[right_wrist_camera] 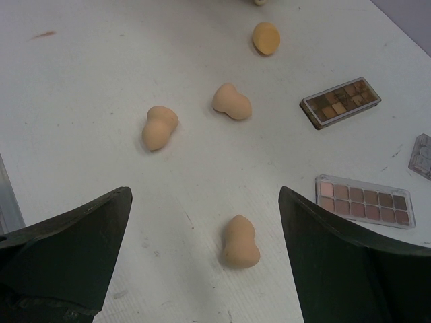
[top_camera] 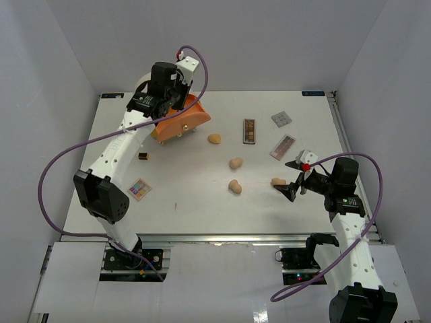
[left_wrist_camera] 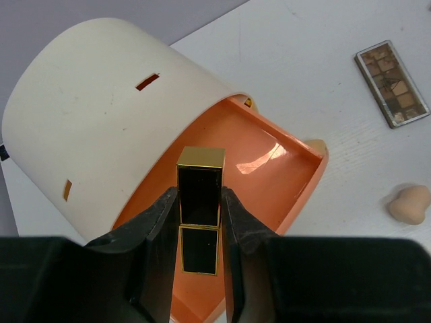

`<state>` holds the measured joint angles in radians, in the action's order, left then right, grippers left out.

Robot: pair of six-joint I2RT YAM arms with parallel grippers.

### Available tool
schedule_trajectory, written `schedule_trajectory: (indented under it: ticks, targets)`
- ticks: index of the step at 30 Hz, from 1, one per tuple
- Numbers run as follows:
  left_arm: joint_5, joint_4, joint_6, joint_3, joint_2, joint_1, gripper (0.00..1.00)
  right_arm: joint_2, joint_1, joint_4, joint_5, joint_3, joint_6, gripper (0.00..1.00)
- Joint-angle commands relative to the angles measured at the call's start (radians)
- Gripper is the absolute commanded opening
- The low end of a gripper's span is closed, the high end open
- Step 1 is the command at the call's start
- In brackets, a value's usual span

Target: Organize the makeup

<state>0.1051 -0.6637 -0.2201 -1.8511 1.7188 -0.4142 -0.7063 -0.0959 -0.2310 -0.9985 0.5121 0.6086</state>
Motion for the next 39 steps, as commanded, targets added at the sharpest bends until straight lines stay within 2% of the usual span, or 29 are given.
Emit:
schedule_trajectory:
  ticks: [1, 5, 7, 10, 14, 19, 24, 26, 28, 30, 34, 39]
  targets:
    - [0.037, 0.011, -0.022, -0.022, 0.024, -0.003, 0.33, 0.01, 0.002, 0.013, -0.027, 0.003, 0.002, 0.96]
    - [0.011, 0.01, -0.003, -0.012, 0.028, -0.003, 0.63, 0.011, 0.002, 0.013, -0.025, 0.003, 0.002, 0.96]
    - [0.0, 0.01, 0.009, -0.004, 0.02, -0.003, 0.73, 0.01, 0.002, 0.013, -0.025, 0.003, 0.002, 0.96]
    - [-0.009, 0.014, 0.028, 0.009, -0.004, -0.003, 0.8, 0.011, 0.002, 0.013, -0.026, 0.003, 0.002, 0.96]
    - [-0.006, 0.025, 0.085, 0.015, -0.074, 0.001, 0.82, 0.014, 0.002, 0.013, -0.023, 0.003, 0.001, 0.96]
    - [-0.036, 0.049, 0.27, 0.081, -0.204, 0.06, 0.85, 0.016, 0.002, 0.012, -0.026, 0.005, -0.004, 0.96]
    - [-0.148, 0.085, 0.547, 0.291, -0.418, 0.316, 0.94, 0.016, 0.002, 0.012, -0.022, 0.009, -0.014, 0.97]
    - [-0.209, 0.084, 0.674, 0.4, -0.462, 0.486, 0.98, 0.018, 0.004, 0.012, -0.02, 0.01, -0.017, 0.97]
    - [-0.26, 0.07, 0.747, 0.467, -0.477, 0.595, 0.98, 0.018, 0.005, 0.013, -0.02, 0.011, -0.018, 0.97]
    - [-0.252, 0.038, 0.825, 0.512, -0.452, 0.666, 0.98, 0.018, 0.005, 0.013, -0.018, 0.012, -0.02, 0.97]
    - [-0.191, -0.03, 0.941, 0.563, -0.361, 0.715, 0.98, 0.022, 0.005, 0.013, -0.012, 0.011, -0.021, 0.97]
    - [-0.2, -0.021, 0.96, 0.608, -0.28, 0.746, 0.95, 0.026, 0.005, 0.013, -0.012, 0.012, -0.021, 0.97]
